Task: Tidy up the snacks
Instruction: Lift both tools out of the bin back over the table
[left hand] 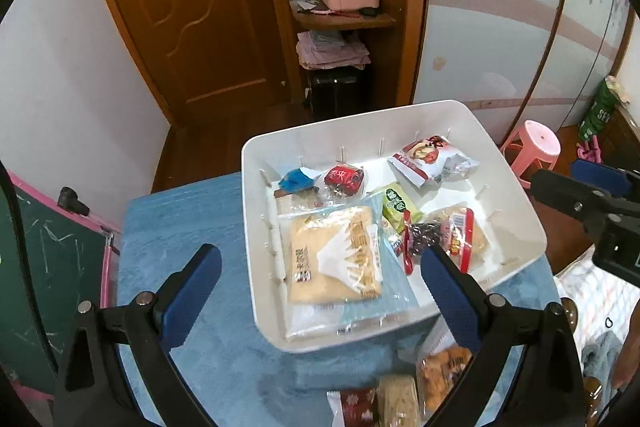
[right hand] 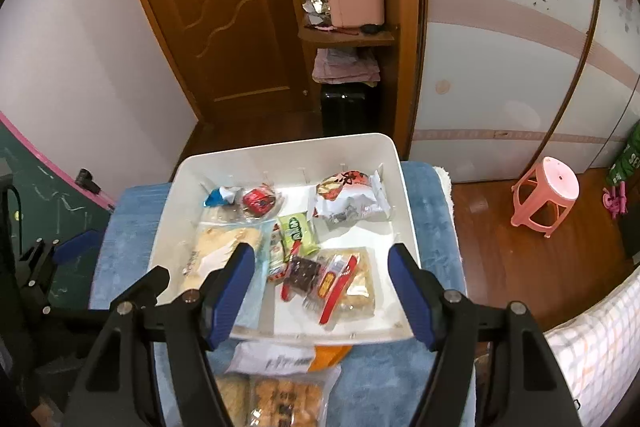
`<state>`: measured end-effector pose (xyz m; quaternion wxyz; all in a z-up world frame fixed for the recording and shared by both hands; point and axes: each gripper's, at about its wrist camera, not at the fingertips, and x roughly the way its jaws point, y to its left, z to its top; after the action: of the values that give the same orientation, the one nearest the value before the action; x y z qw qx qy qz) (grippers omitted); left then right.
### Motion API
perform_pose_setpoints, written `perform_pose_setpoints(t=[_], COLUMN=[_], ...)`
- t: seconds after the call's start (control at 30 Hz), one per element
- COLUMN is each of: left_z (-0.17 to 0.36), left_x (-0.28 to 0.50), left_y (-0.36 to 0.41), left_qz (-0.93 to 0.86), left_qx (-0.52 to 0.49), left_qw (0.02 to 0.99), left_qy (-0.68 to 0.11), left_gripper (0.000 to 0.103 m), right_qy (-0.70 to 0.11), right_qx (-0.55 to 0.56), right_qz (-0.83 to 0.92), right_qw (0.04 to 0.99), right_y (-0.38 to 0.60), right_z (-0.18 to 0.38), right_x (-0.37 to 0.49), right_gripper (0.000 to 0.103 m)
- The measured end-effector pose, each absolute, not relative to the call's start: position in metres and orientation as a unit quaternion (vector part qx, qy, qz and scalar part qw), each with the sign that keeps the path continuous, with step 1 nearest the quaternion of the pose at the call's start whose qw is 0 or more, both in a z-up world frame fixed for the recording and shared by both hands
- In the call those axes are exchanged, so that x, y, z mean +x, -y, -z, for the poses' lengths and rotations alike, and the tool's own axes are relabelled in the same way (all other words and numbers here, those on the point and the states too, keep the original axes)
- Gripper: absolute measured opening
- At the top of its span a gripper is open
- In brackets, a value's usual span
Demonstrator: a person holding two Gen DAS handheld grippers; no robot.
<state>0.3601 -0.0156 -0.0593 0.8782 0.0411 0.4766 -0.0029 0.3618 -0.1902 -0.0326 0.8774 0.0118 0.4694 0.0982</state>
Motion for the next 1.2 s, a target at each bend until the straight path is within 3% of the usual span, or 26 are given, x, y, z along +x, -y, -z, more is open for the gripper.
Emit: perform_pose_setpoints(t=[0.37,0.73,0.93,1.2], left_z=[0.001,-0.017,-0.001,0.064], left_x=[0.290,0.226,0.204,0.203], left_y=[0.005,0.017,0.027,0.039], left_qz=[0.017,0.055,0.069,0.080], left_qx=[0.038,0.055,0.061,0.038], left_qw=[0.896,0.901,0.896,0.870], left_qy=[-0.442,-0.428,-0.435,-0.484], left_gripper=[0.099,0.099,0.100,0.100], right_qy=[-0.434,-0.415,-0.427,-0.474], right_qx=[0.011,0.005,0.005,0.021], right_qz=[-0.116,-0.138,-0.151,-0.152], right_qw=[0.893,0.900,0.891,0.867], right_y=[0.197,0.201,0.204,0.209], right_z=[-0.024,-0.048,-0.031,0.025], right_x=[0.297,0.235,0.216,0.217], right_gripper=[0.070,0.070,0.070,0.070])
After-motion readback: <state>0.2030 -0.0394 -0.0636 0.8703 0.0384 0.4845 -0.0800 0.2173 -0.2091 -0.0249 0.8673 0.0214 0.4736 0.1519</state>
